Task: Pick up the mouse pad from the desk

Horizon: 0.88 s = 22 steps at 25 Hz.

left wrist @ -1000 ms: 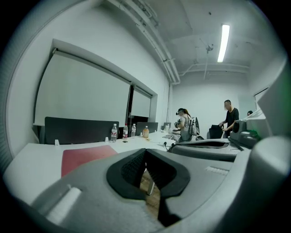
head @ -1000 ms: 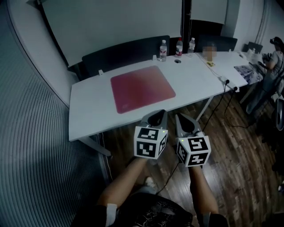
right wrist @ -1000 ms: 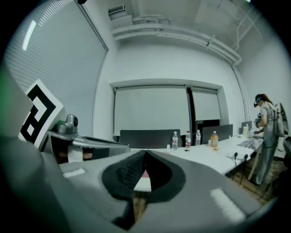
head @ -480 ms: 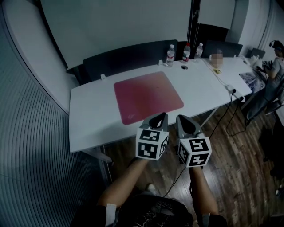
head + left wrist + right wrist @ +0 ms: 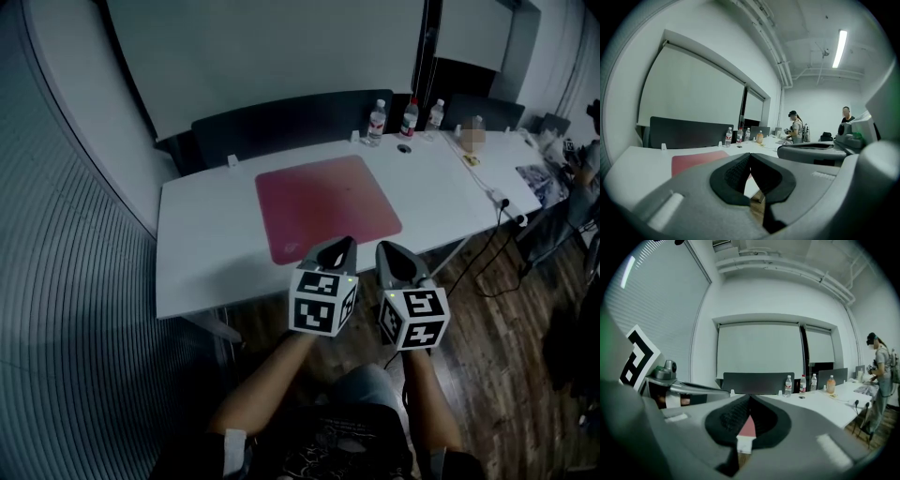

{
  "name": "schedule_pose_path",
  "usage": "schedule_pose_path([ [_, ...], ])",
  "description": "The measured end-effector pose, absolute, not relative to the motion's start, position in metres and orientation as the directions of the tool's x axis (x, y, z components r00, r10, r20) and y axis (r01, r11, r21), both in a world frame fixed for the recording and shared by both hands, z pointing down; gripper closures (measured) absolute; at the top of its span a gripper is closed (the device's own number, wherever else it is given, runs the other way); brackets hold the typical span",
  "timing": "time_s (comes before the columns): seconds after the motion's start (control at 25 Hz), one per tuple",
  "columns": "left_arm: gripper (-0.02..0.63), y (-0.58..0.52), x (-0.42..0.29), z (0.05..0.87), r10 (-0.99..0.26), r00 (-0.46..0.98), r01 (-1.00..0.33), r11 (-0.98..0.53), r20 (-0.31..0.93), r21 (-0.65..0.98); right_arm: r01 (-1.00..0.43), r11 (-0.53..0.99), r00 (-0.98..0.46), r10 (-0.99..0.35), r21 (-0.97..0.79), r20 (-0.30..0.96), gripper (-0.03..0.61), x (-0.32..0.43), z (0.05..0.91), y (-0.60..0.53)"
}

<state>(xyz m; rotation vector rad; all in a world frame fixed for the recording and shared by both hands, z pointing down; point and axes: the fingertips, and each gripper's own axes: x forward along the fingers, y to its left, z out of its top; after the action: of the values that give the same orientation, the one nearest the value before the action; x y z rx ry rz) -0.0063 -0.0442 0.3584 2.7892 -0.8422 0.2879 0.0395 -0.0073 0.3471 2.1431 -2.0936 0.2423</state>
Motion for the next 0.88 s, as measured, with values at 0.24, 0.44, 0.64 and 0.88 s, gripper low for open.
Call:
schedule_pose_path([
  [0.24, 0.609, -0.06, -0.009, 0.359, -0.546, 0.802, -0.586, -0.798, 0.241, 0.143, -1.0, 0.002, -0.004, -0.979, -0.011, 0.204, 0.577, 0.039, 0.349, -0.024],
  [0.44, 0.609, -0.084, -0.002, 0.363, -0.571, 0.785, -0.61, -0.78, 0.241, 0.139, -1.0, 0.031, -0.031, -0.98, -0.001, 0.196, 0.577, 0.046, 0.351, -0.048],
  [0.64, 0.609, -0.111, 0.015, 0.371, -0.594, 0.764, -0.636, -0.76, 0.253, 0.137, -0.999, 0.053, -0.054, -0.978, -0.008, 0.2, 0.577, 0.069, 0.361, -0.076],
  [0.88, 0.607, -0.152, 0.036, 0.387, -0.626, 0.731, -0.673, -0.728, 0.273, 0.132, -0.995, 0.097, -0.099, -0.973, -0.021, 0.206, 0.577, 0.095, 0.375, -0.119],
])
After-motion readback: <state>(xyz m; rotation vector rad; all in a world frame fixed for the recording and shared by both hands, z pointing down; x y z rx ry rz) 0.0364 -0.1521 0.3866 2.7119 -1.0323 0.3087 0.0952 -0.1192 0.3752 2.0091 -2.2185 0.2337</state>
